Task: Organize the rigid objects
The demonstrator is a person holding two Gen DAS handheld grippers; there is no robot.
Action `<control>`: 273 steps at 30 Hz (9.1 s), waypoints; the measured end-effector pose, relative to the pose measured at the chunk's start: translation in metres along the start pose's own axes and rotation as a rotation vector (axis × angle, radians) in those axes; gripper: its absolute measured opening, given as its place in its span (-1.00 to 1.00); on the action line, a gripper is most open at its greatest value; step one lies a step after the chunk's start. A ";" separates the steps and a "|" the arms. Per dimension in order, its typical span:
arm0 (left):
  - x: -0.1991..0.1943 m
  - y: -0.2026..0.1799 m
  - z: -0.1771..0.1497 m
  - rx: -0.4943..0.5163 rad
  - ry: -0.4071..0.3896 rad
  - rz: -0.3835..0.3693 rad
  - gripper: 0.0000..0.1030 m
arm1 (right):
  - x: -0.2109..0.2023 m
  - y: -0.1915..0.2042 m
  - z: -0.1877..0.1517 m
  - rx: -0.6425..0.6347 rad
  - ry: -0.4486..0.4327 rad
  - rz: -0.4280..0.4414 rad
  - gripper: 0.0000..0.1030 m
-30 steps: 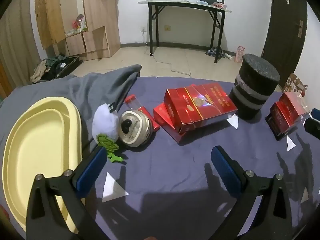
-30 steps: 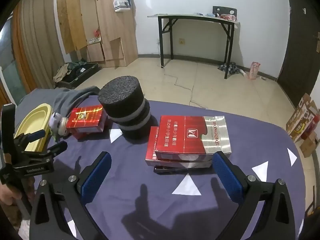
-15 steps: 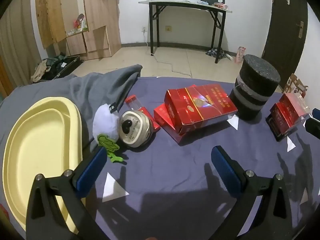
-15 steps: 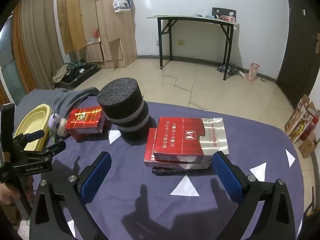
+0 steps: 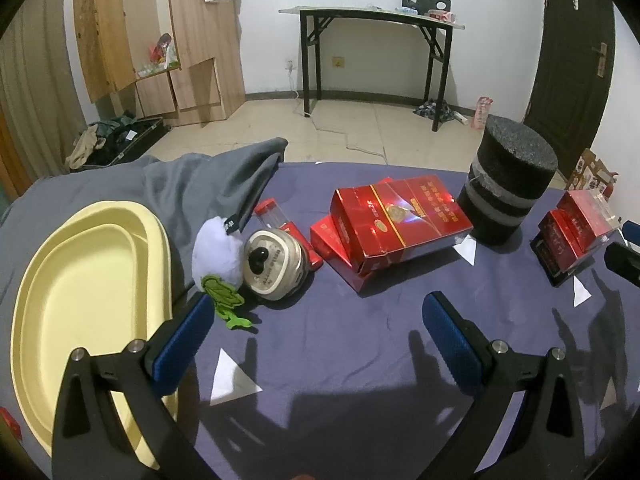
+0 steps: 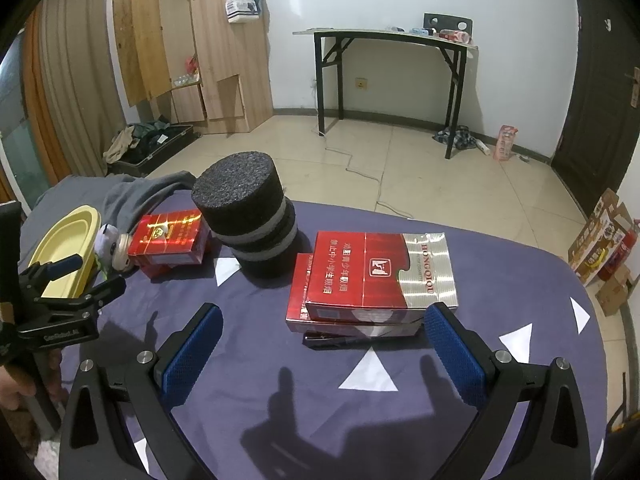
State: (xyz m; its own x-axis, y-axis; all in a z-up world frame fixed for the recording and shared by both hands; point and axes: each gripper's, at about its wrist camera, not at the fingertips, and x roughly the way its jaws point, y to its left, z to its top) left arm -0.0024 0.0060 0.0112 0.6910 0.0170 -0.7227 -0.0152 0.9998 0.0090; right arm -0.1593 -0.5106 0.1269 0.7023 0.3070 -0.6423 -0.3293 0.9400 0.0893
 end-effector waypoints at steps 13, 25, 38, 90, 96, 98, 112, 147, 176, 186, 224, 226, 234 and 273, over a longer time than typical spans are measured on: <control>-0.002 0.000 0.000 0.005 -0.003 0.006 1.00 | 0.001 0.000 -0.002 -0.006 0.003 0.007 0.99; -0.003 -0.005 0.002 0.014 0.005 0.007 1.00 | 0.004 0.001 -0.002 -0.004 0.012 0.005 0.99; -0.001 -0.007 0.002 0.005 0.008 0.006 1.00 | 0.008 0.001 -0.003 -0.004 0.024 0.006 0.99; 0.031 0.089 0.026 -0.094 0.040 -0.019 0.85 | 0.007 -0.013 0.001 0.047 -0.062 -0.022 0.99; 0.030 0.080 0.029 -0.105 0.007 -0.022 0.80 | 0.014 -0.015 0.003 0.055 -0.064 -0.049 0.99; 0.027 0.077 0.029 -0.095 -0.003 -0.020 0.80 | 0.009 -0.017 0.004 0.058 -0.079 -0.062 0.99; 0.042 0.074 0.024 -0.133 0.022 -0.099 0.10 | 0.024 -0.022 0.005 -0.007 -0.041 -0.063 0.99; -0.061 0.163 0.032 -0.349 -0.200 -0.096 -0.49 | -0.069 0.034 0.011 -0.170 -0.303 0.200 0.78; -0.025 0.298 -0.040 -0.648 -0.002 -0.056 0.63 | 0.111 0.410 0.004 -0.937 0.229 0.488 0.81; -0.095 0.237 -0.001 -0.506 -0.263 -0.251 1.00 | 0.006 0.276 0.075 -0.729 0.002 0.318 0.99; 0.057 0.040 0.005 -0.065 0.037 -0.183 0.84 | 0.031 -0.023 -0.002 -0.125 0.038 -0.002 0.99; 0.061 0.040 0.005 -0.069 0.040 -0.190 0.69 | 0.034 -0.019 -0.003 -0.154 0.045 -0.026 0.99; 0.059 0.058 0.008 -0.094 0.023 -0.208 0.26 | 0.041 -0.014 -0.006 -0.178 0.054 -0.049 0.99; 0.074 0.025 0.004 0.060 0.047 -0.125 0.02 | 0.030 -0.021 -0.006 -0.180 0.032 -0.066 0.99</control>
State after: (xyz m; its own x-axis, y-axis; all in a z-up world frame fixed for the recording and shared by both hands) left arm 0.0514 0.0324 -0.0395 0.6498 -0.1070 -0.7525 0.1134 0.9926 -0.0432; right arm -0.1352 -0.5225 0.1008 0.7070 0.2379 -0.6660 -0.3928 0.9152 -0.0900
